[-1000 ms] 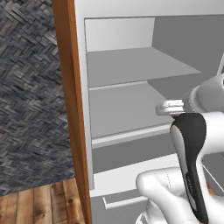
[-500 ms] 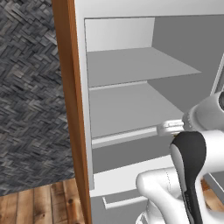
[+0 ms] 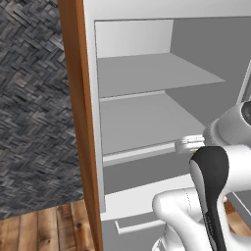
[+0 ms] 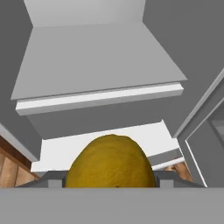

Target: Retrieve a lemon from the fridge and place it on the cutting board with the fish.

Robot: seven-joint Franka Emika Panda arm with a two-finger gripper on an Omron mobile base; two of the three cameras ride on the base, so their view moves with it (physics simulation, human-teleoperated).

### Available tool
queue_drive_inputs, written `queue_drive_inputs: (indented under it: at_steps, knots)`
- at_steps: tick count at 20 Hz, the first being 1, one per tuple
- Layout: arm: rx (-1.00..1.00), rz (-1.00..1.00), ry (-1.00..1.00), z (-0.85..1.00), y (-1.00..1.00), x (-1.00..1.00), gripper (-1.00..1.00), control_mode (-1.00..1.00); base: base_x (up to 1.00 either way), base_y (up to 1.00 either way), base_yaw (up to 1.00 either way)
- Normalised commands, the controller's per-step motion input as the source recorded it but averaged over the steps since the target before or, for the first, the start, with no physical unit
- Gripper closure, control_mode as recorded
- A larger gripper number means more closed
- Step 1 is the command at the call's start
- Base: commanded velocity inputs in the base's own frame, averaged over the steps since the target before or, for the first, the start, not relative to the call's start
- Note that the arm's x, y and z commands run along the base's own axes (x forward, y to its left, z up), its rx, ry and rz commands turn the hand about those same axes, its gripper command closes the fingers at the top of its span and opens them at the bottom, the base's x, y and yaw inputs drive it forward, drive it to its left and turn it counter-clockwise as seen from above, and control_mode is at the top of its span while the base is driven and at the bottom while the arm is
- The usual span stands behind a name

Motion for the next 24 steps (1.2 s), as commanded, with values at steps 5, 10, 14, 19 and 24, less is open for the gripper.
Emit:
queue_drive_inputs:
  at_steps: [5, 10, 14, 19, 24]
  knots:
    - [0.0, 0.0, 0.01, -0.06, 0.03, -0.09, 1.0, -1.0, 0.0, 0.0, 0.0]
    - [0.0, 0.0, 0.0, -0.04, 0.02, -0.09, 1.0, 1.0, -0.56, 0.15, -0.03]
    - [0.0, 0.0, 0.0, 0.0, 0.0, 0.0, 1.0, 1.0, -0.71, 0.25, -0.08]
    - [0.0, 0.0, 0.0, 0.0, 0.0, 0.0, 1.0, 1.0, -0.95, 0.11, -0.22]
    - [0.0, 0.0, 0.0, 0.0, 0.0, 0.0, 1.0, 1.0, -0.99, 0.02, -0.42]
